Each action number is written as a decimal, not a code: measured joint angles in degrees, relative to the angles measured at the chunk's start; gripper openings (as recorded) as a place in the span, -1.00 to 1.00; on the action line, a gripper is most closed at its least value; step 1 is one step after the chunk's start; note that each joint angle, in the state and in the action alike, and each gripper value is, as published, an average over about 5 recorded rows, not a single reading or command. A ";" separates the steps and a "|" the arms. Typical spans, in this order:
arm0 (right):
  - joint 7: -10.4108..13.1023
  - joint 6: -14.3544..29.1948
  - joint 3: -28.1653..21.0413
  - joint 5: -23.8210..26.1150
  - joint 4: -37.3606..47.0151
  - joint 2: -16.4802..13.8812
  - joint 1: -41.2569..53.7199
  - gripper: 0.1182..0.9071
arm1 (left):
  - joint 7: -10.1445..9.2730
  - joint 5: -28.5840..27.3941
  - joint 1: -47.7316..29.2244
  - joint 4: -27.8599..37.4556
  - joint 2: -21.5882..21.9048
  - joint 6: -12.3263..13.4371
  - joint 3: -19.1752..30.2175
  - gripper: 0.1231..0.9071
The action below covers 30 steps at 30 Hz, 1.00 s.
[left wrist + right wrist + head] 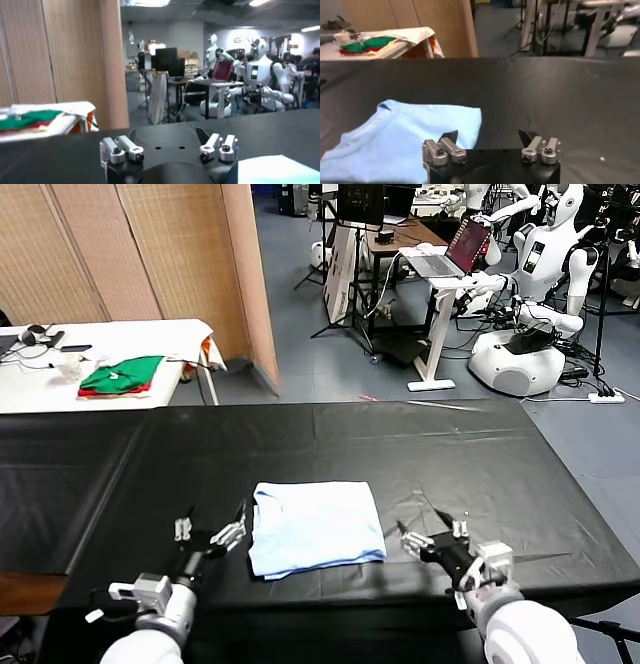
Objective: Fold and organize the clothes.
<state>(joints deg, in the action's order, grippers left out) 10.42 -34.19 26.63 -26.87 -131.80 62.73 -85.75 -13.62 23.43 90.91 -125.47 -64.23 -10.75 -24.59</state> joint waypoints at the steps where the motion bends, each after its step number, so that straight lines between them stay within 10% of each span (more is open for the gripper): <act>1: 0.31 2.32 -0.01 1.52 -0.19 0.17 -1.19 1.00 | -0.77 0.77 0.74 -0.68 0.41 -0.38 -0.18 1.00; 12: 4.59 23.50 -0.34 13.20 -2.47 1.54 -17.74 1.00 | -7.57 3.90 12.13 -7.94 4.42 -1.84 -2.55 1.00; 20: 10.98 29.79 -1.63 18.57 -4.49 1.06 -31.31 1.00 | -8.57 3.99 19.33 -10.93 5.29 -2.98 -3.77 1.00; 30: 11.99 30.59 -2.62 20.31 -5.93 0.66 -39.52 1.00 | -8.16 4.13 21.31 -11.19 5.16 -5.77 -4.68 1.00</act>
<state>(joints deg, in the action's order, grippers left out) 22.41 -3.60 24.01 -6.57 -137.73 63.39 -125.26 -21.78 27.56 112.22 -136.66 -59.07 -16.52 -29.26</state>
